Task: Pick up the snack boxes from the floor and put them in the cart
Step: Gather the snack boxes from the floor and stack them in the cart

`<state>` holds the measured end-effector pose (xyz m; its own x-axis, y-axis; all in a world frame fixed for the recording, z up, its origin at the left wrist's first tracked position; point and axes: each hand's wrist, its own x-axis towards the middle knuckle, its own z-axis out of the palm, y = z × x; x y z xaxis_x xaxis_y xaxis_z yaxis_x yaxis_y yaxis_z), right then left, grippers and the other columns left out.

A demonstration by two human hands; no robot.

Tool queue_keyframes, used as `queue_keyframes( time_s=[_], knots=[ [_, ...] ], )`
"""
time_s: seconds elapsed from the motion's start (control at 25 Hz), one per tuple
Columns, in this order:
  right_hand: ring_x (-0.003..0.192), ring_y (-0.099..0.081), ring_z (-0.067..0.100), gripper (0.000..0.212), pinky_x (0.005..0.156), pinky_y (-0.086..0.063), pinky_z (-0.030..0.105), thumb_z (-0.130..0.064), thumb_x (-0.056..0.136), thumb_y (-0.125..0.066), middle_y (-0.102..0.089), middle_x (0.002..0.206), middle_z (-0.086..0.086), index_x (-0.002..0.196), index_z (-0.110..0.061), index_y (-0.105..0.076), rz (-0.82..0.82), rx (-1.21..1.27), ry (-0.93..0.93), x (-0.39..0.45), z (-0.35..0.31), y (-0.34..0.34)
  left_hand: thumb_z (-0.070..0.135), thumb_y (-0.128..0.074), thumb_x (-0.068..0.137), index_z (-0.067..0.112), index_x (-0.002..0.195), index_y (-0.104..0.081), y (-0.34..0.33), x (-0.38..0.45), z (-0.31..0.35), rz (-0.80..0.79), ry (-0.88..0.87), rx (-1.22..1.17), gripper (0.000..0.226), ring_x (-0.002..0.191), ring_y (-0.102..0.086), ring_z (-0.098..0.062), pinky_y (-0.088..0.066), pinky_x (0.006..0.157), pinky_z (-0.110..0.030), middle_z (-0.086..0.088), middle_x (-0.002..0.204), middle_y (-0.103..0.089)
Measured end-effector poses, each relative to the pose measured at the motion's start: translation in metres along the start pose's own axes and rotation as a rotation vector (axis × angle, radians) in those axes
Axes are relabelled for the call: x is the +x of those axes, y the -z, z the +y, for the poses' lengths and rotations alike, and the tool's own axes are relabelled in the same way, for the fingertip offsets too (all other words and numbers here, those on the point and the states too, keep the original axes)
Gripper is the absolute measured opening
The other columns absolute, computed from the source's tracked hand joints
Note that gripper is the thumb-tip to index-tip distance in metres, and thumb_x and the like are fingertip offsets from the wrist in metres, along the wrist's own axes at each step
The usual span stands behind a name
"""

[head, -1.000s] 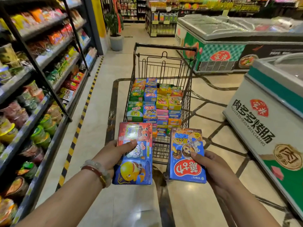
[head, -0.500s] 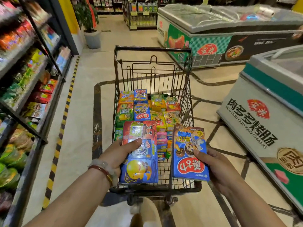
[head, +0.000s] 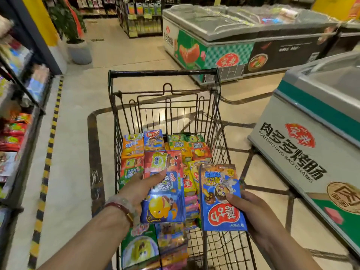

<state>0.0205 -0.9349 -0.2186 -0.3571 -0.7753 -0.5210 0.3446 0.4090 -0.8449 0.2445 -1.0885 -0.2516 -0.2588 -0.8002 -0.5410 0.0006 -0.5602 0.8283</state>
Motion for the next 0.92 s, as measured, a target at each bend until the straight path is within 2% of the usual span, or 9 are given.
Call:
queue_keyframes(
  time_s=[0.16,0.28,0.4,0.44,0.52,0.56,0.64,0.76,0.92],
  knots=[
    [0.087,-0.068,0.039,0.022,0.083,-0.054,0.049,-0.011,0.084,-0.065,-0.072,0.094,0.021,0.105,-0.002,-0.066,0.045,0.008,-0.005,0.066,-0.023,-0.002,0.064,-0.089,0.027,0.017,0.132,-0.051,-0.022,0.07,0.013,0.045,0.019,0.003,0.122,0.116,-0.056,-0.034,-0.044,0.097,-0.053,-0.006,0.131,-0.058],
    [0.077,-0.071,0.032,0.016,0.073,-0.057,0.042,-0.013,0.088,-0.062,-0.074,0.088,0.017,0.102,-0.006,-0.067,0.091,0.001,0.025,0.128,-0.037,-0.006,0.053,-0.089,0.045,0.01,0.13,-0.053,-0.052,0.102,0.04,0.071,-0.007,-0.012,0.103,0.111,-0.057,-0.027,-0.045,0.091,-0.04,-0.002,0.128,-0.059],
    [0.054,-0.068,0.016,0.007,0.049,-0.054,0.025,-0.014,0.092,-0.06,-0.072,0.074,0.01,0.091,-0.011,-0.066,0.159,-0.033,0.028,0.189,-0.043,-0.02,0.03,-0.074,0.079,0.012,0.102,-0.059,-0.072,0.143,0.054,0.109,-0.001,0.009,0.032,0.083,-0.059,-0.015,-0.044,0.069,-0.022,0.005,0.096,-0.06],
    [0.051,-0.066,0.014,0.008,0.045,-0.052,0.022,-0.013,0.093,-0.058,-0.07,0.073,0.008,0.088,-0.012,-0.064,0.172,-0.053,0.019,0.209,-0.043,-0.024,0.028,-0.07,0.084,0.014,0.099,-0.06,-0.078,0.155,0.057,0.135,-0.018,0.076,0.023,0.086,-0.061,-0.017,-0.045,0.069,-0.021,0.003,0.095,-0.061],
    [0.059,-0.066,0.018,0.009,0.05,-0.054,0.023,-0.014,0.095,-0.055,-0.068,0.081,0.009,0.096,-0.009,-0.063,0.201,-0.141,0.046,0.245,-0.041,-0.032,0.037,-0.064,0.087,0.011,0.128,-0.05,-0.083,0.18,0.054,0.166,-0.041,0.208,0.05,0.119,-0.053,-0.028,-0.042,0.091,-0.027,-0.008,0.127,-0.056],
    [0.07,-0.066,0.022,0.014,0.06,-0.057,0.029,-0.016,0.096,-0.055,-0.068,0.09,0.011,0.104,-0.009,-0.062,0.216,-0.212,0.071,0.262,-0.04,-0.037,0.041,-0.06,0.089,0.01,0.145,-0.031,-0.084,0.195,0.05,0.184,-0.04,0.276,0.07,0.132,-0.041,-0.03,-0.036,0.101,-0.032,-0.009,0.146,-0.04],
    [0.088,-0.065,0.026,0.02,0.078,-0.055,0.04,-0.02,0.096,-0.054,-0.067,0.106,0.01,0.115,-0.013,-0.058,0.239,-0.35,0.13,0.294,-0.037,-0.041,0.038,-0.053,0.094,0.013,0.151,0.001,-0.09,0.217,0.042,0.245,-0.042,0.373,0.083,0.14,-0.026,-0.031,-0.028,0.107,-0.032,-0.008,0.158,-0.015],
    [0.096,-0.061,0.027,0.027,0.075,-0.045,0.029,-0.022,0.098,-0.05,-0.063,0.113,0.007,0.124,-0.017,-0.052,0.256,-0.504,0.176,0.325,-0.029,-0.04,0.023,-0.052,0.096,0.009,0.15,-0.002,-0.104,0.24,0.028,0.336,-0.188,0.512,0.075,0.139,-0.026,-0.03,-0.029,0.104,-0.031,-0.014,0.156,-0.016],
    [0.102,-0.061,0.027,0.03,0.071,-0.037,0.026,-0.024,0.097,-0.049,-0.065,0.114,0.007,0.125,-0.016,-0.057,0.28,-0.738,0.236,0.352,-0.007,-0.039,0.019,-0.049,0.097,0.016,0.15,-0.015,-0.106,0.267,0.005,0.391,-0.321,0.846,0.063,0.143,-0.017,-0.029,-0.027,0.108,-0.036,-0.013,0.156,-0.01]
  ],
)
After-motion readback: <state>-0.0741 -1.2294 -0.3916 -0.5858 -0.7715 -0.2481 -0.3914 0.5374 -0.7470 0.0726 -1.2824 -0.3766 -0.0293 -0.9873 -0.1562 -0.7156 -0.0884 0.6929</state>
